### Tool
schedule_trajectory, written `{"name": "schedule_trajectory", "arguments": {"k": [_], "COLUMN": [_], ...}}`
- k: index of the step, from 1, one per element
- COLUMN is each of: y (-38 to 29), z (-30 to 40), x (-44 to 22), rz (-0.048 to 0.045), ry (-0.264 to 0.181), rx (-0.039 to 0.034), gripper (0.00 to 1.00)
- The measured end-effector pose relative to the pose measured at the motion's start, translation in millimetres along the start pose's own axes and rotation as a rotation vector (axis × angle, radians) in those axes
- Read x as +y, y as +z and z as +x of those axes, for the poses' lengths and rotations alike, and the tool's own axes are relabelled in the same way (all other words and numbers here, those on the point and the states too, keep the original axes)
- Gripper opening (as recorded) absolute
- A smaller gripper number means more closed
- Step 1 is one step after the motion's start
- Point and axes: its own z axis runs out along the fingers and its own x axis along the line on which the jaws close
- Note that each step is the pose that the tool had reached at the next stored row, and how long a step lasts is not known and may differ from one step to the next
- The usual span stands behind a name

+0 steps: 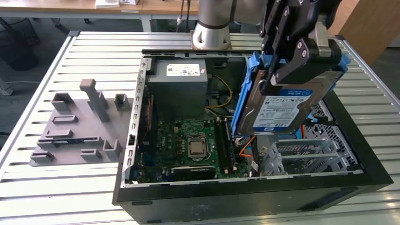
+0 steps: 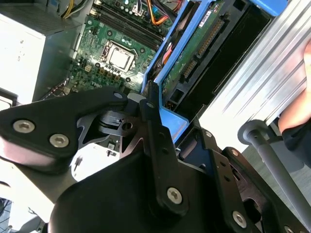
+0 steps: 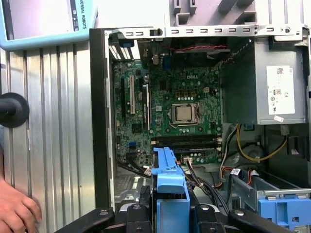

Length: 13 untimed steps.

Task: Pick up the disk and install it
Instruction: 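Insert the disk into the insertion slot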

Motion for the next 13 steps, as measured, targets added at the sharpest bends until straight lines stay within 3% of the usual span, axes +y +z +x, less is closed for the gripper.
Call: {"name": "schedule_trajectory", "arguments": {"k": [6,13], "y": [1.1,2.5], "z": [0.8,7.2], "x": [-2.9,-3.4], "rz": [0.0001,0.0001], "ry": [0.001,0.004], "rx": [-0.0002,-0.0002], "gripper": [0.36,0.36]}}
